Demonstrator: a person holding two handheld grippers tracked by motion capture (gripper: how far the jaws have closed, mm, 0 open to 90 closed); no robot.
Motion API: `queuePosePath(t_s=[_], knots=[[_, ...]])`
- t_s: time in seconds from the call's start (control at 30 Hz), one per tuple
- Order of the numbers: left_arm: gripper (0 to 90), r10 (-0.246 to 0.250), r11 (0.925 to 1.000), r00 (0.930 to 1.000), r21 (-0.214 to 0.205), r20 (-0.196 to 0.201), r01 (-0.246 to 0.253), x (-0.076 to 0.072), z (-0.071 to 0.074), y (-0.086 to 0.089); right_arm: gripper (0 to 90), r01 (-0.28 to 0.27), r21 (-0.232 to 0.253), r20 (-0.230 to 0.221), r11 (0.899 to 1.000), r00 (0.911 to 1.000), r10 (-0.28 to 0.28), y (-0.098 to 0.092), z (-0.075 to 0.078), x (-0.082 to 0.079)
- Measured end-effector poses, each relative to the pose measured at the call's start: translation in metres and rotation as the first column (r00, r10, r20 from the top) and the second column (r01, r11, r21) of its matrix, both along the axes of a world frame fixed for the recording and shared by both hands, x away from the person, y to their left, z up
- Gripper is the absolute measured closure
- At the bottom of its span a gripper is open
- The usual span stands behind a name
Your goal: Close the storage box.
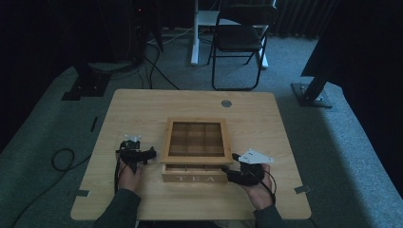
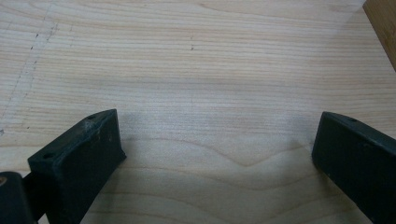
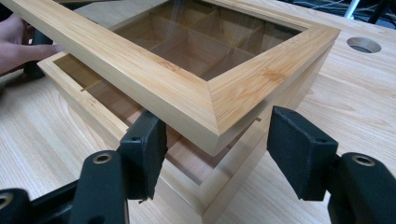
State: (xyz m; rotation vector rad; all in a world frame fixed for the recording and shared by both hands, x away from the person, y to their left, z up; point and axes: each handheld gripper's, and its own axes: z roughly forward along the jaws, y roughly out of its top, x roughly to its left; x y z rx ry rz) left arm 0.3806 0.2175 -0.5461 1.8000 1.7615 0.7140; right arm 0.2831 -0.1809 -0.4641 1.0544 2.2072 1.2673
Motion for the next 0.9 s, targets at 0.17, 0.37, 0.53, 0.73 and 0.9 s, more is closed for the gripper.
queuePosePath(t_s=[0.17, 0.37, 0.53, 0.73, 0.9], knots=[[1.6, 0.000, 1.0000, 1.0000, 0.000, 0.000, 0.000, 0.000, 0.000, 0.000, 37.5, -0.001, -0.005, -0.009, 1.000, 1.0000, 0.001, -0.001, -0.003, -0.001], [1.6, 0.001, 1.0000, 1.0000, -0.001, 0.001, -0.001, 0.000, 0.000, 0.000, 37.4, -0.010, -0.018, -0.028, 1.000, 0.9996, 0.009, -0.002, -0.008, -0.005], [1.6, 0.001, 1.0000, 1.0000, -0.001, 0.001, -0.001, 0.000, 0.000, 0.000, 37.5, -0.016, -0.040, -0.048, 0.999, 0.9987, 0.015, 0.000, -0.014, -0.010], [1.6, 0.001, 1.0000, 1.0000, 0.001, 0.001, -0.001, 0.000, 0.000, -0.001, 38.0, -0.027, -0.006, -0.048, 1.000, 0.9985, 0.027, -0.002, -0.012, -0.013], [1.6, 0.000, 1.0000, 1.0000, 0.002, 0.000, 0.000, 0.000, 0.000, -0.001, 37.7, 0.016, 0.023, -0.013, 1.000, 0.9998, -0.016, -0.015, -0.002, -0.015]])
